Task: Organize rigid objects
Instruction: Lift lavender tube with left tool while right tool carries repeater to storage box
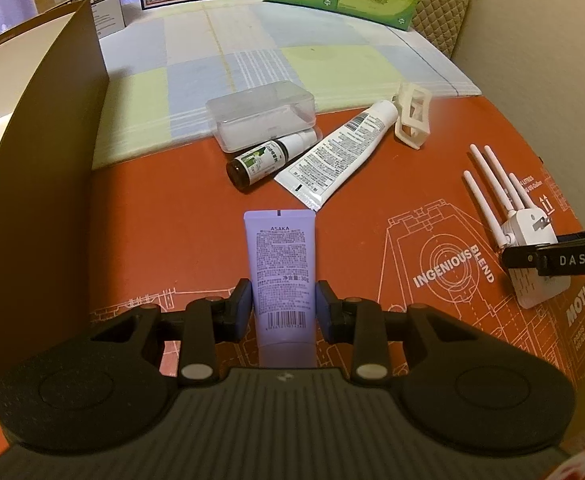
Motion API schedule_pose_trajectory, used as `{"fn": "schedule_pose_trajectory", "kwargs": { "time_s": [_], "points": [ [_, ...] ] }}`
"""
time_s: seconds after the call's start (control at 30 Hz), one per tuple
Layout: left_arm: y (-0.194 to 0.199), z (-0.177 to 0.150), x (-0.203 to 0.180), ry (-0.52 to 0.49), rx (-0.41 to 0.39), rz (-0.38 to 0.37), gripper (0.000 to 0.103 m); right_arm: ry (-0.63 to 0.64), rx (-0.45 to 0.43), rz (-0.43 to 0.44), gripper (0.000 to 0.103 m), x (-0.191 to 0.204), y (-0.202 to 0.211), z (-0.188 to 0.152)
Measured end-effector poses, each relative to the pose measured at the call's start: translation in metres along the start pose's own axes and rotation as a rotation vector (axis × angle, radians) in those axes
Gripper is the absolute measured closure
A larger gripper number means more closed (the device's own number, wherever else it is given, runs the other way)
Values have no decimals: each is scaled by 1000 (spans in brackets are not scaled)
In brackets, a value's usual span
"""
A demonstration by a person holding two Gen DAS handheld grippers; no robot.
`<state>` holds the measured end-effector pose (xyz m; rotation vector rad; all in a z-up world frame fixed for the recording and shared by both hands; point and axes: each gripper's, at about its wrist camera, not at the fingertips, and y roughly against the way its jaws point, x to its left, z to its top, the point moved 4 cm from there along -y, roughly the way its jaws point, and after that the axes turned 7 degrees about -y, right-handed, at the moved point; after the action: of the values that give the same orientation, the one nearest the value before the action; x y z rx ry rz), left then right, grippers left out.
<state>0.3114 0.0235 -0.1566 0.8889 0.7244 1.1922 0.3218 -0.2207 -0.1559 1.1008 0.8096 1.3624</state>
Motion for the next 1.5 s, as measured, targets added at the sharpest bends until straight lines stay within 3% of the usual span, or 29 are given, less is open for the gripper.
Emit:
{"fn": "schedule_pose_trajectory", "kwargs": {
  "time_s": [0.53,0.87,1.23,1.5],
  "points": [
    [10,-3,0,10,-23,13,74,-2,-66,8,50,-12,8,-8],
    [27,3,1,20,-74,13,74,-21,-92,74,50,-11,34,-13],
    [66,16,12,53,-165,14,74,48,-139,201,50,37,69,1],
    [107,24,39,98,-252,60,74,132,-158,316,50,93,88,10]
  ]
}}
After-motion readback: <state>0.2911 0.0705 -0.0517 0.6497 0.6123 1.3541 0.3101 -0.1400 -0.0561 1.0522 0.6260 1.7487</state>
